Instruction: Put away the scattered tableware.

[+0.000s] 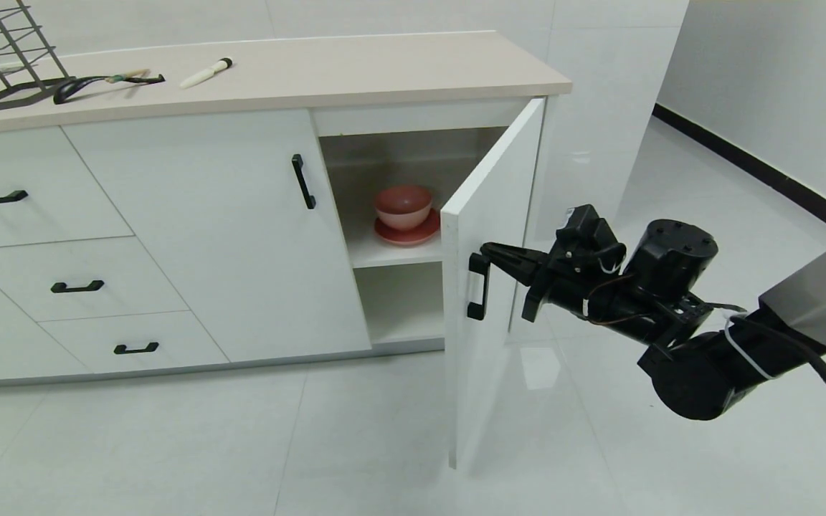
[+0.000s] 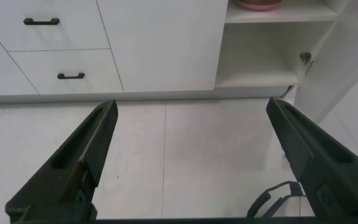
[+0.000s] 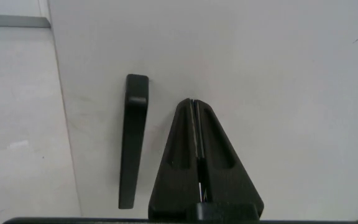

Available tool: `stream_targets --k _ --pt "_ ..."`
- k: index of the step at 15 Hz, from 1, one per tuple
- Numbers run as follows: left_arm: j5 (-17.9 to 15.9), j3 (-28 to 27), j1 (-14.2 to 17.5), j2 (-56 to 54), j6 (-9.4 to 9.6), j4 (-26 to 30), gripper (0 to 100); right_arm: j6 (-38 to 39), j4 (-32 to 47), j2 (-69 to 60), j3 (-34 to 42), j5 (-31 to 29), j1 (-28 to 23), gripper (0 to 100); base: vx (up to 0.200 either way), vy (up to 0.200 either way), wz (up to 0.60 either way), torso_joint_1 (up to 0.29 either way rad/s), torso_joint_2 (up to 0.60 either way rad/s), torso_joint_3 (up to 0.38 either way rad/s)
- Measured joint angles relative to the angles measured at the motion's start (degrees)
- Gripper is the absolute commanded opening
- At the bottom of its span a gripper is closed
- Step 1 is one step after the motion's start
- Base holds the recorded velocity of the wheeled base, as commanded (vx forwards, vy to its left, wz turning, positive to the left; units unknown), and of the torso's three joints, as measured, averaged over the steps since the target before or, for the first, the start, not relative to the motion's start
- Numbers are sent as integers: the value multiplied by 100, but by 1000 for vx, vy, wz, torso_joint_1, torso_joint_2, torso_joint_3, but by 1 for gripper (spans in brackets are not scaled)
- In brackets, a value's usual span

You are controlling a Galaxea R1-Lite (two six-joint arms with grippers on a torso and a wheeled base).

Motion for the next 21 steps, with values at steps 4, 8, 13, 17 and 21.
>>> stream_targets --k 4,8,13,17,21 --pt "-2 0 0 0 0 0 100 2 -2 260 -366 -5 204 0 0 0 0 0 0 0" --pt "-2 0 -2 0 0 2 100 6 -17 568 -763 -35 483 0 0 0 0 0 0 0" --pt "0 0 -2 0 -2 0 100 33 -9 992 -1331 6 634 0 0 0 0 0 0 0" --pt "0 0 -2 0 -10 0 100 99 -11 1373 -1904 -118 686 0 0 0 0 0 0 0" --pt "5 -2 -2 0 -16 -2 100 112 -11 1497 -1891 -140 692 0 0 0 0 0 0 0"
